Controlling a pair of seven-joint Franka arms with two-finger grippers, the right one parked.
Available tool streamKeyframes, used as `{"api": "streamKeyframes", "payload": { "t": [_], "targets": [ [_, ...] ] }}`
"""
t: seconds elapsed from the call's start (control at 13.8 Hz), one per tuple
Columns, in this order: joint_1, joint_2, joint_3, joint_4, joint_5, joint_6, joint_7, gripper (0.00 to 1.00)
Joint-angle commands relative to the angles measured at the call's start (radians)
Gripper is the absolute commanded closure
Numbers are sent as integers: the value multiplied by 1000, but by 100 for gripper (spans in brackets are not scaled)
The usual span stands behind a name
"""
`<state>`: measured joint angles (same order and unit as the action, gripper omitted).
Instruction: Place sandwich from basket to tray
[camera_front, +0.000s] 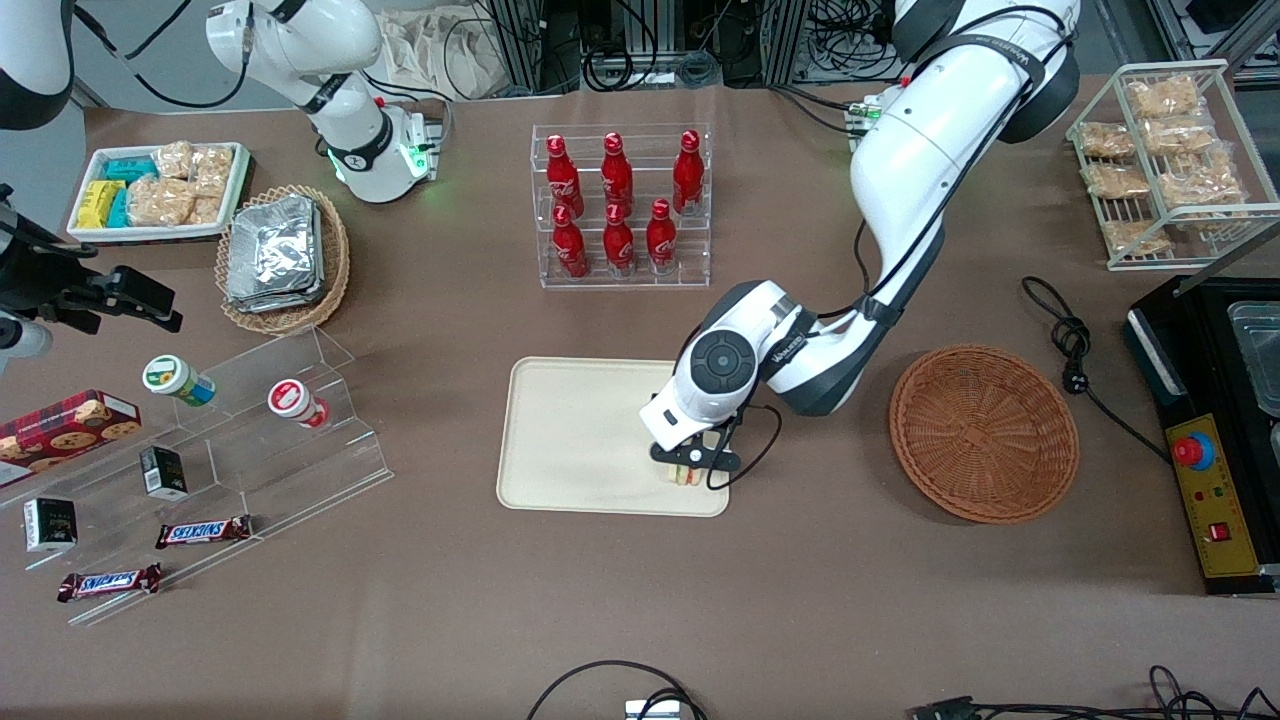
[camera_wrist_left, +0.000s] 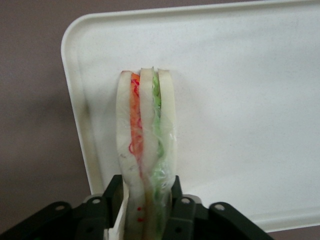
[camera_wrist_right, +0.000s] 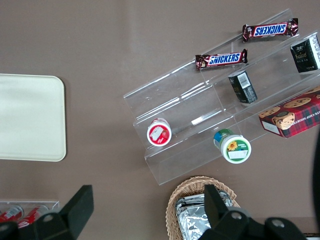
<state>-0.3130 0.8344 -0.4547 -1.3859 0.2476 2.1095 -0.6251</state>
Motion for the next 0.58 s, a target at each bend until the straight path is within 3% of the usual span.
{"api": "streamKeyframes", "payload": {
  "t": [0.0, 0.36, 0.51],
  "targets": [
    [6, -67, -4, -7, -4, -63, 2, 0],
    [50, -236, -2, -15, -16, -320, -16, 0],
    [118, -335, -5, -127, -17, -339, -10, 0]
  ]
}}
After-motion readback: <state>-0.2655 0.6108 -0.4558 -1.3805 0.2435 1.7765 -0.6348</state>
